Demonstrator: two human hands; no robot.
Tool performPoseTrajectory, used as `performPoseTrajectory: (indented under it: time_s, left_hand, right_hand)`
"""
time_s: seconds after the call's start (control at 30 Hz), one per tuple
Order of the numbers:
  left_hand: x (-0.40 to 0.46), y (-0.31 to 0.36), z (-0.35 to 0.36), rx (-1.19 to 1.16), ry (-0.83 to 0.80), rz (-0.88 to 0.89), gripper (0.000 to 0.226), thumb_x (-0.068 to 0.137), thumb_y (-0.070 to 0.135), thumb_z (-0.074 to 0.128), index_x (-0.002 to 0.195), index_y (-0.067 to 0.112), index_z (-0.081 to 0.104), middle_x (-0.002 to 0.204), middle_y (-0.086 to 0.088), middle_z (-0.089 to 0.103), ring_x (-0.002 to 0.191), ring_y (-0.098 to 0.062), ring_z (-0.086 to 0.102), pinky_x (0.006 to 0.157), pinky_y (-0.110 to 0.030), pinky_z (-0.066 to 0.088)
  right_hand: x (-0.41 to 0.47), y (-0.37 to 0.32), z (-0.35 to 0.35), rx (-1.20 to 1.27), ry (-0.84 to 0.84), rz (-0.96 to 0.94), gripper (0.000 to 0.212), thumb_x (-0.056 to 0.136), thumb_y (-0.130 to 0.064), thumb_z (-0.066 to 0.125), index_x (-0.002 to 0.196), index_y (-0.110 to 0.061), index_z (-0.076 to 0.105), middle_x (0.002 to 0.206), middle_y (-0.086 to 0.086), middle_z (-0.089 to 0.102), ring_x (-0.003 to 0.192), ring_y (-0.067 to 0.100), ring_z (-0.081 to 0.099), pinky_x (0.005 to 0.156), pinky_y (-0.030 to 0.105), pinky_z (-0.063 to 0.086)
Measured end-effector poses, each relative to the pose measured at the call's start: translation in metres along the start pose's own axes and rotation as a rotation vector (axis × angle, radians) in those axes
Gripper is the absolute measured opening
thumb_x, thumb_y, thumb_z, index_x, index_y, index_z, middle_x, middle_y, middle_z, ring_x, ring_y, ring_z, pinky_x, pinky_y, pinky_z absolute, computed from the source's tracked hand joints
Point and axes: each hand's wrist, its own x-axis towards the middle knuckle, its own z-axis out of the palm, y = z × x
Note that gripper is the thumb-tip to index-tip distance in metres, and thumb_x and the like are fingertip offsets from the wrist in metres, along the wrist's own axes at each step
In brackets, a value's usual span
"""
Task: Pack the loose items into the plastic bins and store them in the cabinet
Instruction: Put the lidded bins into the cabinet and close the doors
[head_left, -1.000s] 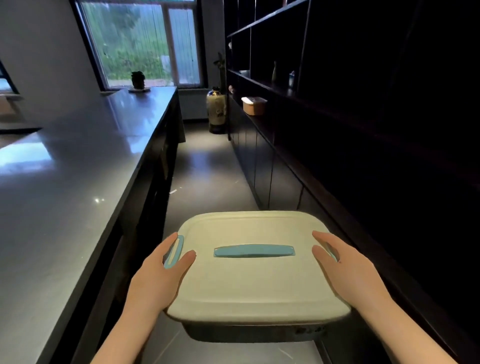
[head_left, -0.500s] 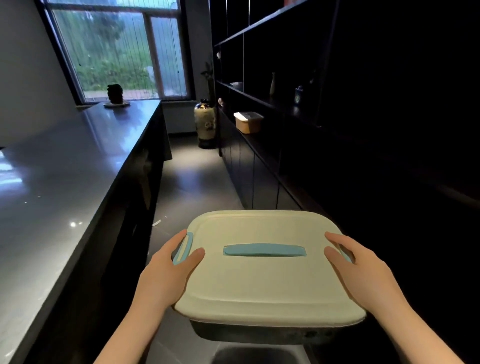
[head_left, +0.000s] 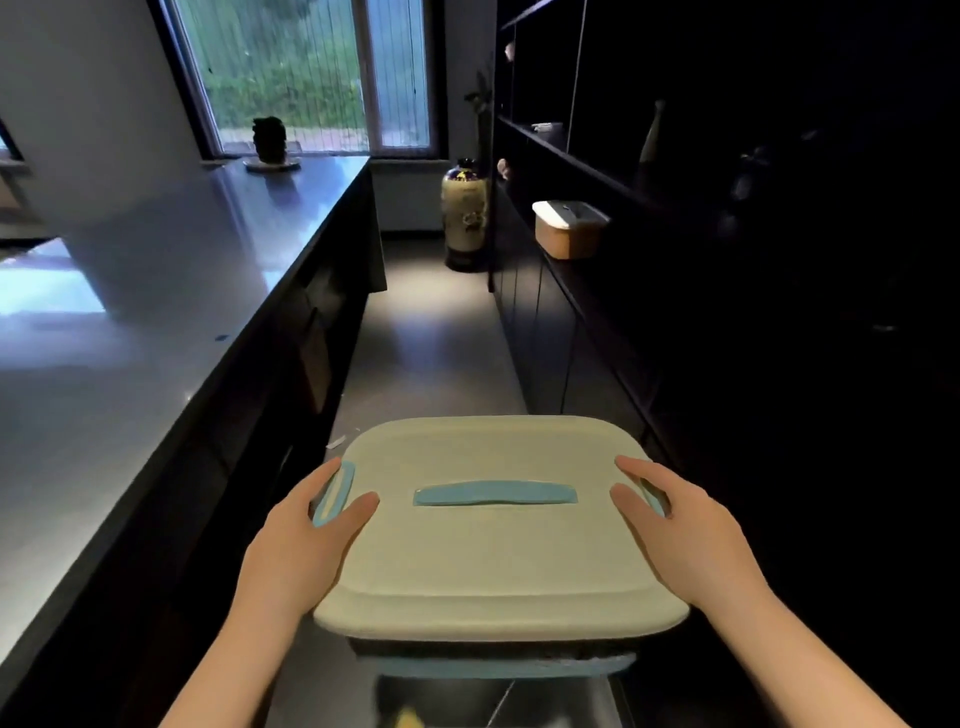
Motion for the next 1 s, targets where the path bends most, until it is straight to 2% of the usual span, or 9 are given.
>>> performPoseTrajectory:
  time_s: [0.1,0.23,0.33,0.43,0.57,0.67,0.77,0.87,1.0]
  left_hand:
    - [0.066,0.003,0.014,0.025,-0.022,0.015,0.062,0.077,0.055,0.064,0.134,0.045,0.041,0.133,0.008,0.055,0.118,-0.021,0.053,0.090,-0.038,0.043]
    - [0.175,0.023,0.033,0.072,-0.092,0.056,0.061,0.083,0.052,0.059,0.138,0.044,0.036,0.139,0.008,0.050,0.123,-0.021,0.050,0.097,-0.038,0.040]
    - [0.251,0.049,0.048,0.113,-0.116,0.100,0.058,0.086,0.053,0.055,0.139,0.046,0.034,0.138,0.006,0.051,0.121,-0.021,0.051,0.093,-0.035,0.041]
    - [0.316,0.079,0.072,0.106,-0.140,0.175,0.056,0.085,0.048,0.059,0.138,0.044,0.038,0.136,0.011,0.052,0.121,-0.015,0.050,0.090,-0.031,0.038]
    - [0.392,0.119,0.123,0.091,-0.199,0.229,0.054,0.085,0.047,0.060,0.135,0.044,0.040,0.133,0.010,0.053,0.110,-0.013,0.051,0.083,-0.031,0.037]
    - [0.449,0.138,0.171,0.129,-0.255,0.284,0.058,0.084,0.051,0.058,0.138,0.045,0.037,0.132,0.009,0.054,0.114,-0.017,0.052,0.089,-0.035,0.042]
    - [0.499,0.163,0.216,0.095,-0.316,0.280,0.069,0.077,0.056,0.063,0.138,0.046,0.033,0.132,0.011,0.052,0.111,-0.014,0.050,0.088,-0.036,0.043]
    - [0.546,0.198,0.262,0.070,-0.459,0.260,0.098,0.055,0.063,0.074,0.138,0.047,0.026,0.130,0.009,0.047,0.111,-0.016,0.048,0.089,-0.041,0.047]
    - [0.602,0.237,0.322,0.127,-0.589,0.301,0.117,0.042,0.065,0.077,0.141,0.047,0.017,0.128,0.004,0.044,0.102,-0.012,0.047,0.084,-0.035,0.049]
  right_hand:
    - [0.060,-0.012,0.029,0.004,-0.030,0.027,0.043,0.089,-0.049,0.053,0.131,-0.047,0.048,0.134,-0.010,0.055,0.125,0.016,0.048,0.094,0.029,0.039]
    - [0.155,-0.035,0.059,-0.010,-0.068,0.096,0.053,0.079,-0.055,0.061,0.130,-0.048,0.046,0.132,-0.007,0.056,0.123,0.018,0.050,0.091,0.031,0.040]
    - [0.218,-0.047,0.073,0.020,-0.013,0.158,0.057,0.074,-0.058,0.063,0.128,-0.051,0.045,0.127,-0.006,0.057,0.116,0.018,0.053,0.089,0.034,0.043]
    - [0.273,-0.046,0.080,0.065,0.011,0.223,0.064,0.071,-0.059,0.065,0.130,-0.052,0.041,0.125,-0.007,0.054,0.111,0.016,0.053,0.089,0.036,0.044]
    - [0.342,-0.033,0.080,0.074,0.111,0.295,0.071,0.062,-0.071,0.064,0.127,-0.052,0.042,0.121,-0.009,0.056,0.109,0.014,0.054,0.085,0.035,0.046]
    - [0.401,-0.017,0.078,0.092,0.170,0.308,0.070,0.062,-0.070,0.067,0.126,-0.050,0.046,0.128,-0.012,0.055,0.117,0.014,0.053,0.086,0.033,0.043]
    - [0.456,-0.002,0.072,0.118,0.222,0.338,0.069,0.063,-0.065,0.071,0.125,-0.048,0.048,0.130,-0.008,0.055,0.119,0.016,0.052,0.087,0.034,0.043]
    - [0.506,0.013,0.061,0.139,0.269,0.378,0.070,0.064,-0.064,0.072,0.127,-0.046,0.049,0.130,-0.008,0.054,0.120,0.018,0.051,0.087,0.035,0.041]
    - [0.560,0.026,0.054,0.193,0.384,0.445,0.066,0.063,-0.057,0.076,0.123,-0.047,0.050,0.105,-0.020,0.058,0.096,0.011,0.057,0.080,0.037,0.048]
